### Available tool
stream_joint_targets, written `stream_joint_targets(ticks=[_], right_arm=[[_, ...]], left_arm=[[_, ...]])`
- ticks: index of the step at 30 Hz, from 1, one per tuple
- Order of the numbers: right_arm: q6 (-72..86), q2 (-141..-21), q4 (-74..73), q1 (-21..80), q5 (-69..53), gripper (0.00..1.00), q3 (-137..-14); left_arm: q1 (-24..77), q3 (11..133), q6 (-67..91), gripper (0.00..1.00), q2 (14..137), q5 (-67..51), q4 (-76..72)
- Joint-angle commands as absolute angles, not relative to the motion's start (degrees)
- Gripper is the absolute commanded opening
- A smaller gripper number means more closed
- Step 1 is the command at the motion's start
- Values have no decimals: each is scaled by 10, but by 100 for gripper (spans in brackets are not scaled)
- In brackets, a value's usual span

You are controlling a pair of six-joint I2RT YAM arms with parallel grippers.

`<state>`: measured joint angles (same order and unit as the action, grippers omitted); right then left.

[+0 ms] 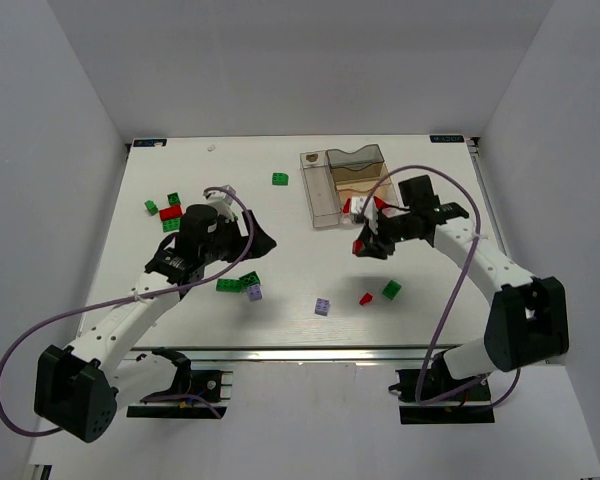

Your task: Sort the legos into containers by color

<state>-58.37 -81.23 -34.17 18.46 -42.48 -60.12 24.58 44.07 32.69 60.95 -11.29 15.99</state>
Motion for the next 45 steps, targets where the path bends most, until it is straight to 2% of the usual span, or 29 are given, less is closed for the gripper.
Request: stream_joint_targets(ticks=[1, 15, 20, 23, 26, 27, 30, 34, 39, 45], right_arm=[[-360, -880, -211, 182, -372, 0, -651], [-249, -1020, -143, 136, -265, 1, -782], [-244, -1052, -134, 124, -251, 5, -818], [-241, -1083, -147, 120, -245, 12, -850], [-236, -1106, -152, 119, -241, 23, -871], [-237, -1109, -151, 115, -241, 32, -874], [-235, -1125, -156, 115, -240, 40, -890], [-238, -1128, -162, 112, -243, 46, -894], [-223, -1109, -167, 104, -264, 53, -887], [-222, -1079, -186, 91, -320, 56, -889]], left_arm=[[250, 462, 297, 89, 636, -219, 96], [278, 548, 287, 86, 772, -268, 73], [318, 584, 269, 84, 836, -272, 82], [336, 619, 246, 84, 867, -267, 103], [362, 664, 215, 84, 911, -258, 134], [375, 676, 208, 84, 932, -247, 141], [395, 723, 177, 83, 964, -236, 177], [419, 765, 154, 83, 1005, -210, 206], [437, 759, 154, 83, 1008, -206, 193], [463, 782, 134, 83, 1032, -201, 194]])
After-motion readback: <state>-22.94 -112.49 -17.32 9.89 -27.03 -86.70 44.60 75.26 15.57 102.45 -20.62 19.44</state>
